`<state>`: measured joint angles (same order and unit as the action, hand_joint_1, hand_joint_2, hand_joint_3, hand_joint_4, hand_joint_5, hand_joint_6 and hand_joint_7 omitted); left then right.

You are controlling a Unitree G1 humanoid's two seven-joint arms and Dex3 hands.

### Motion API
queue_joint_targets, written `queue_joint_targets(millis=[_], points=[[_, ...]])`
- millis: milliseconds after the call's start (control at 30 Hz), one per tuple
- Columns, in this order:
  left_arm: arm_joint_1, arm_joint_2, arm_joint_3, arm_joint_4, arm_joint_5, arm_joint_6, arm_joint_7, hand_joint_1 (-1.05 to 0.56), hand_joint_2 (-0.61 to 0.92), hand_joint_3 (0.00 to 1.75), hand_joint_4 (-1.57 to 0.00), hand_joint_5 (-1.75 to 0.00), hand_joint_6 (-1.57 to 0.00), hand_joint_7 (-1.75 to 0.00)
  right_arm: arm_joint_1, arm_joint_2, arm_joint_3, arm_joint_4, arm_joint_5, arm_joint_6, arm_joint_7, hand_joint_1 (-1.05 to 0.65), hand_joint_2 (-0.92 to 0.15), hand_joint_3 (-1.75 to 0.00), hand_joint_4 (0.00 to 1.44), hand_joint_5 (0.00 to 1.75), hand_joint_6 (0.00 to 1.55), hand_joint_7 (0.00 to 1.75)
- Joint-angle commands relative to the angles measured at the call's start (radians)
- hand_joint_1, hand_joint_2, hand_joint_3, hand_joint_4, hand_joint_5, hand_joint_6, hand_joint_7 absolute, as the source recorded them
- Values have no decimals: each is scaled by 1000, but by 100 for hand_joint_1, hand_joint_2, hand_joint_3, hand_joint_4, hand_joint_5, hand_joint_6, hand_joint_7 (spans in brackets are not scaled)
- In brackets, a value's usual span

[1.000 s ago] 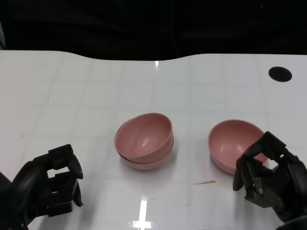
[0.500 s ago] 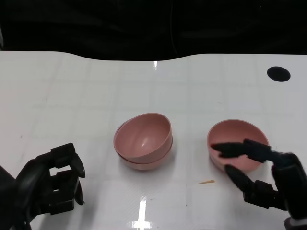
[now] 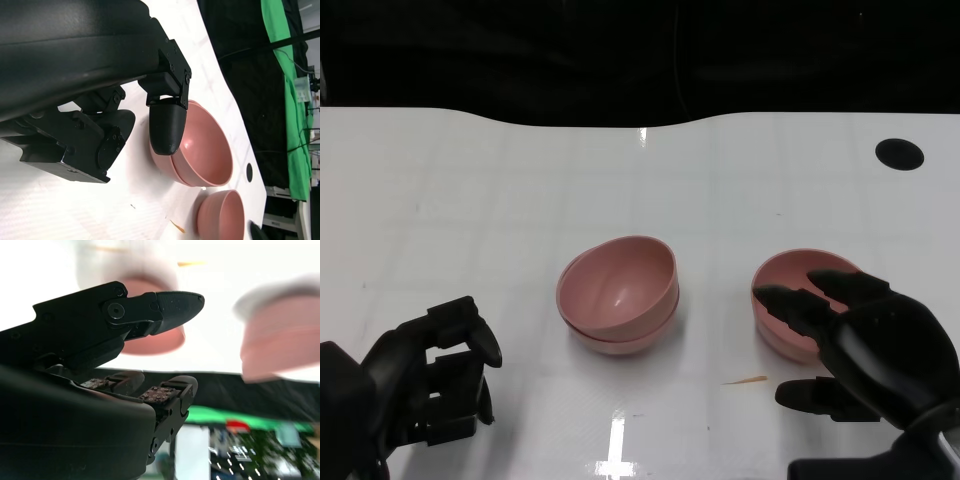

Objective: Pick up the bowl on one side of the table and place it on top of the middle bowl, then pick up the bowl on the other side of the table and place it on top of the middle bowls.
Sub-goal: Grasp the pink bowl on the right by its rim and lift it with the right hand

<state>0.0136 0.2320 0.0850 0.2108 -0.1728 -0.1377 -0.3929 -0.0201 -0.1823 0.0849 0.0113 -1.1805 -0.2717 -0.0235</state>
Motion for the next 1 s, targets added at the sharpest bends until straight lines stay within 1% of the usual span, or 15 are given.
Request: queue_joint_targets(millis=[33,167,300,433,567,667,700,733,767,833,900,933,967,1000], points=[[4,0,10,-18,7,6,23,28,75,125,-78,-175,-61,-175,-42,-49,46,75,16,49,-53,-89,-92,-20,37,1,39,0],[8,1,11,-33,6,27,30,27,74,125,-74,-175,-57,-175,-81,-69,92,165,53,100,-111,-85,-92,-20,38,1,40,1],[6,-1,14,-33,10,35,40,27,74,125,-72,-175,-55,-175,-117,-88,132,240,88,131,-160,-80,-92,-20,39,1,42,1],[7,-3,14,-41,11,45,53,27,74,125,-72,-175,-55,-175,-159,-103,168,326,127,135,-218,-75,-92,-18,41,2,44,2],[8,-2,13,-49,10,59,57,27,74,124,-71,-175,-54,-175,-186,-119,201,365,159,142,-243,-72,-92,-17,42,2,46,2],[5,-1,12,-45,18,57,65,27,73,124,-71,-175,-54,-175,-221,-125,228,423,167,141,-283,-66,-92,-16,45,3,49,3],[5,-4,13,-44,17,54,66,27,73,124,-71,-175,-54,-175,-245,-121,239,475,167,128,-341,-61,-92,-15,49,5,54,5],[5,-6,14,-43,16,53,65,28,73,125,-72,-175,-55,-175,-262,-118,249,513,170,118,-386,-51,-92,-11,57,6,63,6],[5,-7,14,-43,16,52,65,28,73,125,-72,-175,-55,-175,-276,-117,258,544,173,110,-421,-45,-92,-8,62,7,68,7],[6,-7,13,-46,20,52,70,28,72,125,-72,-175,-55,-175,-312,-119,284,622,174,80,-510,-36,-92,-9,74,8,78,7],[7,-7,12,-47,22,52,72,28,72,125,-73,-175,-55,-175,-335,-122,304,669,180,63,-559,-32,-92,-10,80,8,83,7],[8,-8,11,-53,25,59,78,28,72,126,-73,-175,-55,-175,-364,-125,318,737,190,-13,-635,-32,-92,-10,81,8,84,7],[10,-8,9,-59,28,65,82,27,72,125,-73,-175,-55,-175,-390,-128,332,795,197,-75,-700,-25,-92,-10,90,55,101,11],[11,-9,8,-63,31,69,87,27,71,125,-72,-175,-55,-175,-414,-129,344,850,202,-131,-758,-21,-92,-11,85,99,112,15]])
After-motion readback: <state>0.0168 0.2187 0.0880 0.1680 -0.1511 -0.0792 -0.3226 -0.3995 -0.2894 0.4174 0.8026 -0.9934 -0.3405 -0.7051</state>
